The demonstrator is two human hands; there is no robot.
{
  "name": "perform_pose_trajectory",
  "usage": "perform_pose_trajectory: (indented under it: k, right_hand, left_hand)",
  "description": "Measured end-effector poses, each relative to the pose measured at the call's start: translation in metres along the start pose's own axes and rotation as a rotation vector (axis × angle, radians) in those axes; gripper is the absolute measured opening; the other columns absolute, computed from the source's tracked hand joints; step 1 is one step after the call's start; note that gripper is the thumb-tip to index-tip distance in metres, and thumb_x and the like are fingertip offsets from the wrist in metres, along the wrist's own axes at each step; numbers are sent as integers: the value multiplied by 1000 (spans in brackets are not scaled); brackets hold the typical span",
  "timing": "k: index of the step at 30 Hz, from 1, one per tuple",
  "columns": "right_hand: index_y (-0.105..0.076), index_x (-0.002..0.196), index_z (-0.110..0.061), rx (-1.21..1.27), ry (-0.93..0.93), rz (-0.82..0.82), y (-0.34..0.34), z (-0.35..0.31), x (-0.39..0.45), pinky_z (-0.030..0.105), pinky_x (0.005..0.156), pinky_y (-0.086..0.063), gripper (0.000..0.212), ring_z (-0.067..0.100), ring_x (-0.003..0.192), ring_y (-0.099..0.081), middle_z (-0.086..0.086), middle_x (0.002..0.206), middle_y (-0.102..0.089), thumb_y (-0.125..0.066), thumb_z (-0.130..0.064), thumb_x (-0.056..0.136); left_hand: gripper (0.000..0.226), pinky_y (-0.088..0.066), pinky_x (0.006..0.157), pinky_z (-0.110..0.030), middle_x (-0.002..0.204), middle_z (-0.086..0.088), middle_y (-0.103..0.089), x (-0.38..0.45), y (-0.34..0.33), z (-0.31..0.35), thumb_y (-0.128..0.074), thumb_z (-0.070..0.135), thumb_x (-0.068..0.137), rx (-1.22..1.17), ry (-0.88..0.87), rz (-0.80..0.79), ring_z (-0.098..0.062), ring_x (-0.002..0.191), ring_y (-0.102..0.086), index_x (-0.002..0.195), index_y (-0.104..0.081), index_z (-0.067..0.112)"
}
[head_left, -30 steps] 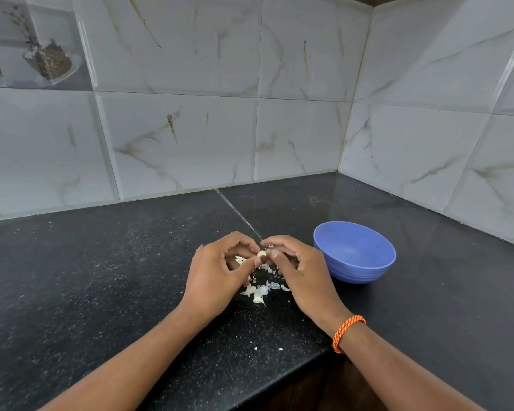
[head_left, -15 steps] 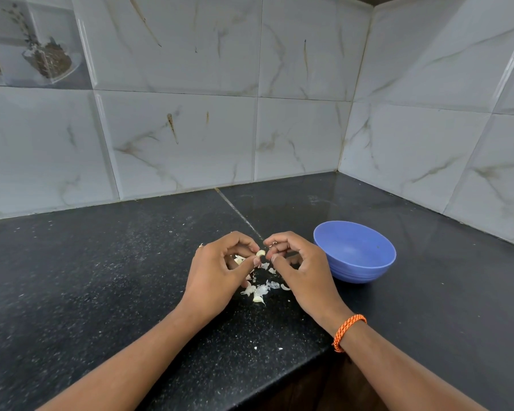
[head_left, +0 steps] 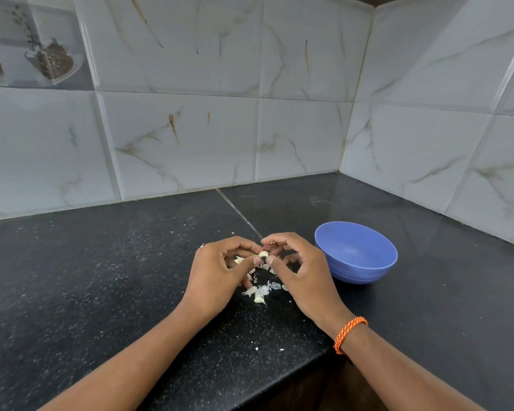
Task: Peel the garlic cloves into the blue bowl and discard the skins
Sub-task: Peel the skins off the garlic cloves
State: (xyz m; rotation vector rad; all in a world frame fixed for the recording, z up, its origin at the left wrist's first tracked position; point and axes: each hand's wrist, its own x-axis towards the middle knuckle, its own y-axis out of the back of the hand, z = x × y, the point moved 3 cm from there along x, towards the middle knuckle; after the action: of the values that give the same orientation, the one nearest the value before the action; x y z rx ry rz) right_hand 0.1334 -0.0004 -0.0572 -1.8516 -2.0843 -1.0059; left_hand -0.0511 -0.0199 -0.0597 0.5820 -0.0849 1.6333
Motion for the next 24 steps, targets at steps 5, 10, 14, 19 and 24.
perform_pose_trajectory:
  k: [5,10,14,19,24]
  right_hand:
    - [-77,107,-22,-44,48,25,0,-2,-2,20,82,-57,12,12,105,-71,-14,104,-75,-79,-17,96]
    - [-78,107,-22,-31,27,19,0,0,-2,24,82,-60,10,7,100,-74,-16,100,-77,-75,-17,100]
    - [-79,112,-19,15,-4,0,-2,6,-2,29,81,-64,14,12,95,-77,-11,97,-80,-73,-14,101]
    - [-81,117,-16,70,-33,13,-3,10,-2,28,80,-64,19,15,91,-78,-8,100,-81,-74,-11,100]
    - [-81,117,-17,124,-23,14,-5,9,-2,34,82,-65,20,19,97,-78,-7,106,-80,-74,-10,100]
  left_hand:
    - [4,-64,64,-42,85,2,-82,-1,0,3,-82,17,96,-9,11,2,-28,59,-76,97,-82,21]
    - [6,-65,65,-45,85,10,-81,-3,0,6,-82,24,97,85,-35,21,-20,58,-76,91,-84,26]
    - [9,-64,67,-44,77,12,-79,-3,0,6,-81,29,97,143,-45,33,-13,56,-74,89,-84,32]
    - [13,-64,66,-45,67,12,-76,-4,-1,7,-78,27,98,189,-48,50,-11,55,-73,89,-82,35]
    - [14,-64,64,-46,71,8,-76,-5,-2,7,-77,26,99,201,-52,58,-12,55,-73,89,-80,35]
